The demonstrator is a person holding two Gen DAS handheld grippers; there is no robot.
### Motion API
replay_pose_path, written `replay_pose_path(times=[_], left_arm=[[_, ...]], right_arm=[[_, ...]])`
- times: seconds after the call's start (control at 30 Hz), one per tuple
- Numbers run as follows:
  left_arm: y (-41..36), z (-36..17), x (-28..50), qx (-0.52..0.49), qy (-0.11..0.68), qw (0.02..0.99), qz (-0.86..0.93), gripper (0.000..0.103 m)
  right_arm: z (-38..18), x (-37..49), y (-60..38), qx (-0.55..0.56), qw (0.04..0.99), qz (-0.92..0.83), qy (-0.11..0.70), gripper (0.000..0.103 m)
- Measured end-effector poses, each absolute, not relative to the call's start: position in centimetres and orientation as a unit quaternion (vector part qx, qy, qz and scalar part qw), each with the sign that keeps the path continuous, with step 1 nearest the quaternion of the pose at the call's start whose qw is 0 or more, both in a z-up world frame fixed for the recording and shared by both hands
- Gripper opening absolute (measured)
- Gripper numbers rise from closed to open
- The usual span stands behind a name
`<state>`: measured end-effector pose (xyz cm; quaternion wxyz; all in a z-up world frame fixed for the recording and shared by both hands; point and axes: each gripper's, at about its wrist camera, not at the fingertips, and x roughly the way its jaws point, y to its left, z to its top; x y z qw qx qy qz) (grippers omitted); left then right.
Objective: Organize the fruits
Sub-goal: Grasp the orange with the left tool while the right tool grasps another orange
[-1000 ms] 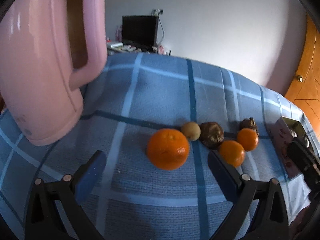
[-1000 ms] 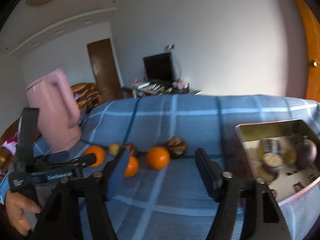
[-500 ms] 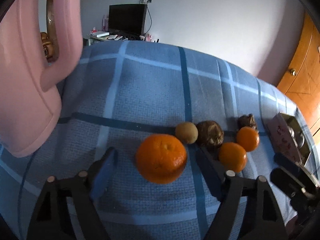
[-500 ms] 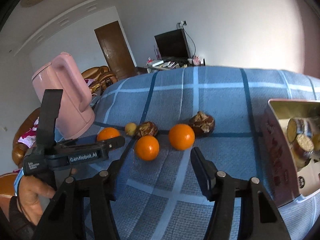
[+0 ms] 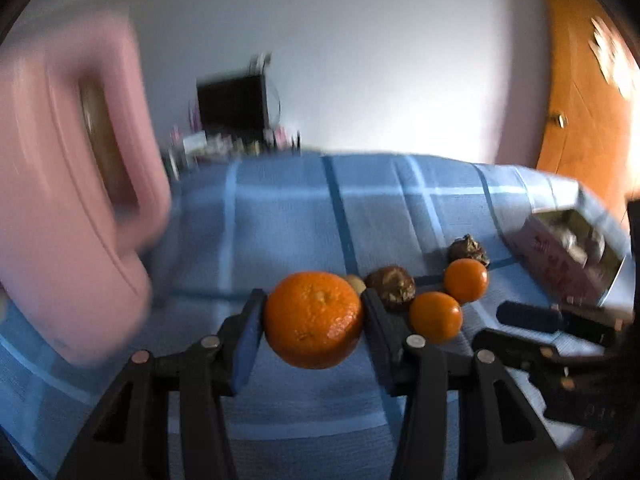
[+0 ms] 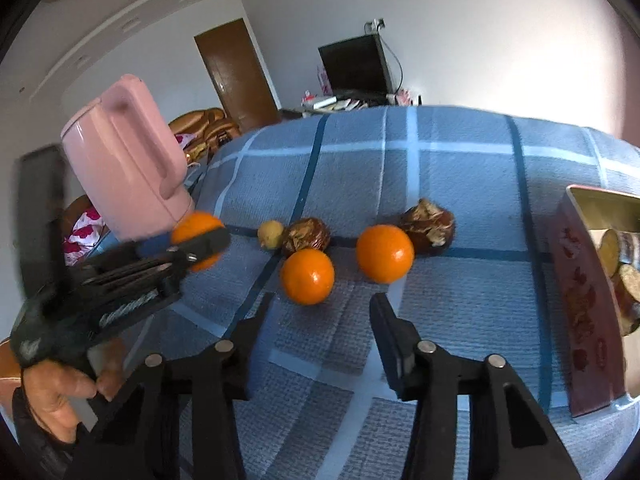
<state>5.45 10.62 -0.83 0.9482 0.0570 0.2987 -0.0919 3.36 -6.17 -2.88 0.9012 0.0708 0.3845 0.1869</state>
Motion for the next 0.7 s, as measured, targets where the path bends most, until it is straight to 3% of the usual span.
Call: replay_pose_path(times=[0.57,0.7], left_arm=[[12.3,4.8,0.6,0.031,0.140,0.974,-0.175,0.050],[12.3,5.2,0.1,0.033,0.128,0.974,-0.182,0.050]], right_arm=[[-4.5,8.5,-1.5,0.023,0.880,0.186,0.436,0.048],[-4.5,8.8,-1.4,0.008,0.882,0.177,0.436,0.038]])
